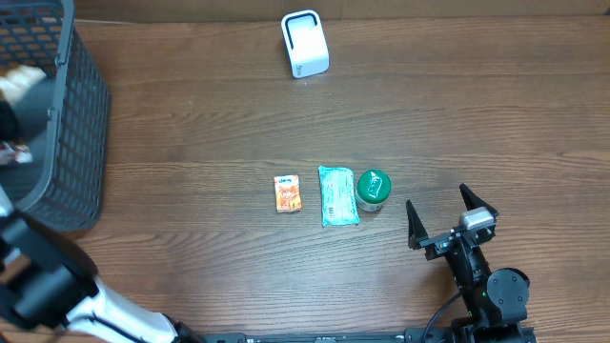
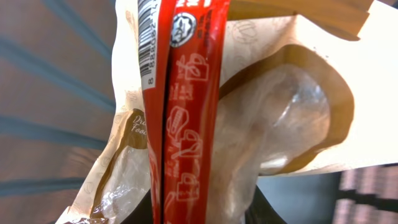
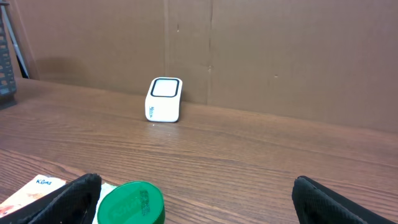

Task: Scan the item barcode
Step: 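Grasp the red-and-white snack package inside the basket, then carry the snack package out and lower it left of the orange pack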

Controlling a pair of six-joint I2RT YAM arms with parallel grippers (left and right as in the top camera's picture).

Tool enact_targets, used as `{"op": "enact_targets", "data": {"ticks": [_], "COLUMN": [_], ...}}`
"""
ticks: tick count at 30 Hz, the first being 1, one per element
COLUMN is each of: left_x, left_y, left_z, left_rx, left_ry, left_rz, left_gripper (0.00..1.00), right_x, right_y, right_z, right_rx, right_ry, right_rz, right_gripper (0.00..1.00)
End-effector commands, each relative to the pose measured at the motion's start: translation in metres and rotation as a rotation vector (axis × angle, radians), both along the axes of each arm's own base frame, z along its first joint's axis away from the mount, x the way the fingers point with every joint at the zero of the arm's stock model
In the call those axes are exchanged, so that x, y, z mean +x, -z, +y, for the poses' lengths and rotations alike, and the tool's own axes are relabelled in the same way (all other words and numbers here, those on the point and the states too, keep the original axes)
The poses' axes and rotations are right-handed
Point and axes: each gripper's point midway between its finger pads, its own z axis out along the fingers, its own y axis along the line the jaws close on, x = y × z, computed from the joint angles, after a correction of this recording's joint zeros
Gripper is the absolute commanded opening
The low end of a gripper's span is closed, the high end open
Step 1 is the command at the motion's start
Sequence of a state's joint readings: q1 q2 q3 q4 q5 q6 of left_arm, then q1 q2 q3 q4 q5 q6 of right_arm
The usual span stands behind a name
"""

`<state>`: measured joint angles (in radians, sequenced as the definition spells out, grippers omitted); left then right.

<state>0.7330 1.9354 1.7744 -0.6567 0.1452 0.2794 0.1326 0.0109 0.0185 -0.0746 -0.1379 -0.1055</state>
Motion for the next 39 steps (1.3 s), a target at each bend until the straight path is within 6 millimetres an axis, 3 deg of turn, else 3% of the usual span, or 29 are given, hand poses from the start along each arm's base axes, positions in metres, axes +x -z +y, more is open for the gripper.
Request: {"op": "enact_targets", "data": {"ticks": [1,4,9,12,15,18,24,39], "left_x": [-0.013,-0.027,-0.049,-0.062,-0.073,-0.089,-0.11,-0.116], "left_y": [-0.084,-0.136,-0.207,-0.232,-0.237,-0.224,-0.162,-0.017], "left_z": [-0.013,-0.029,-0.083,-0.132,-0.175,-0.208,-0.272,-0.372], "left_rx": [0.051,0.054,0.031,-0.02,-0.085,-0.141,-0.302,-0.396], "left_ry": [-0.064,-0.113,-0.123,-0.084,-0.041,-0.033,0.03,0.203], "left_rz": [-0.167,-0.286,-0.455,-0.508,-0.5,-0.43,-0.157,0.208], "left_gripper": [0.13,0.14,0.15,0.16,0.15,0.12,0.04,0.04], "right_x": [0.001,0.001,0.001,0.001,0.001,0.001,0.001,0.001], "right_y": [0.002,0.002,0.002,0.002,0.002,0.002,0.002,0.002], "right_z": [-0.002,-0.002,-0.002,-0.002,-0.002,-0.002,-0.002,-0.002], "right_rx": [-0.004,-0.004,-0.004,-0.004,-0.004,-0.004,-0.004,-0.004], "right_ry": [0.011,0.011,0.011,0.011,0.011,0.011,0.011,0.011], "right_rz": [-0.003,-0.003,-0.003,-0.003,-0.003,-0.003,-0.003,-0.003], "right_gripper": [1.0,1.0,1.0,1.0,1.0,1.0,1.0,1.0]}}
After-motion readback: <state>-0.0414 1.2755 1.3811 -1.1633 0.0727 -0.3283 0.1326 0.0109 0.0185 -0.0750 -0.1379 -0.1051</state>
